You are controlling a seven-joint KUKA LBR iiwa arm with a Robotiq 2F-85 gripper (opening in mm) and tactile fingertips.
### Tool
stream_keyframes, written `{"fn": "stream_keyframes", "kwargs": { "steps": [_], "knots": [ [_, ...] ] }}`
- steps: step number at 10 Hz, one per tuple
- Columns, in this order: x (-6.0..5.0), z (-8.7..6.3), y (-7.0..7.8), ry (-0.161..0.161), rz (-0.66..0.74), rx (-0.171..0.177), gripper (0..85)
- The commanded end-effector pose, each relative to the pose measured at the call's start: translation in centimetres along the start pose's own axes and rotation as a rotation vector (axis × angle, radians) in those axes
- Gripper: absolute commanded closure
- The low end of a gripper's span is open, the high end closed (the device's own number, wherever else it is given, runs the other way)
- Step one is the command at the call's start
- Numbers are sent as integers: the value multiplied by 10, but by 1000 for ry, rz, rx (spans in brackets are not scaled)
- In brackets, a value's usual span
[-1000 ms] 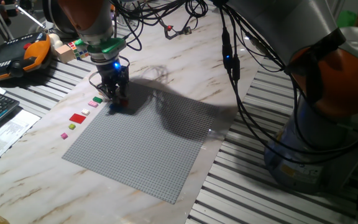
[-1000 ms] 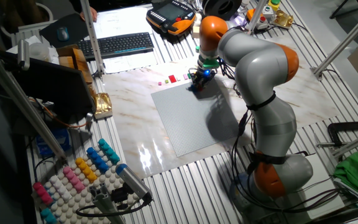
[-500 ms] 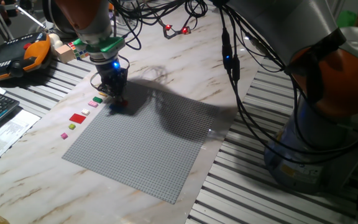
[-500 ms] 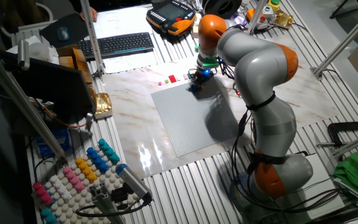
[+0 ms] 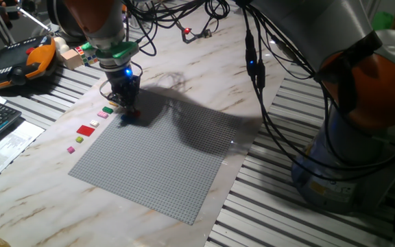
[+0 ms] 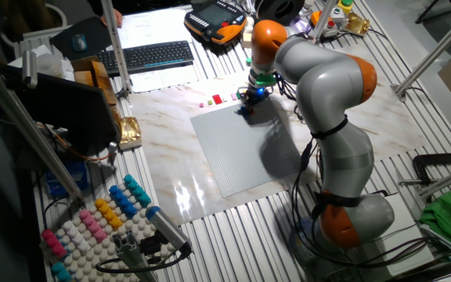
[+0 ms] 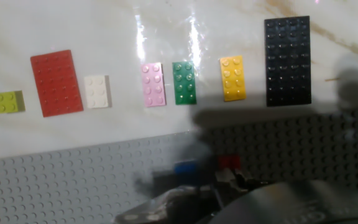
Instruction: Build with small Lego blocks
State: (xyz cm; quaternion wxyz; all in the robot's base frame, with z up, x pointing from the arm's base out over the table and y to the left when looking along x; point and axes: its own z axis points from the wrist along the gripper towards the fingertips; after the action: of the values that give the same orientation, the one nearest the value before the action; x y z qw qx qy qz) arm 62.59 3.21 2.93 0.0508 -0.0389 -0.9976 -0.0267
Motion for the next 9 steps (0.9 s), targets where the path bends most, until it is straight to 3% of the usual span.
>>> {"fn": "stream_keyframes", "kwargs": {
  "steps": [1, 6, 9],
  "knots": [
    [5, 3, 0, 6, 3, -1, 843],
    [8, 5, 1, 3, 4, 0, 843],
    [6, -12, -2, 37, 10, -2, 843]
  ]
}}
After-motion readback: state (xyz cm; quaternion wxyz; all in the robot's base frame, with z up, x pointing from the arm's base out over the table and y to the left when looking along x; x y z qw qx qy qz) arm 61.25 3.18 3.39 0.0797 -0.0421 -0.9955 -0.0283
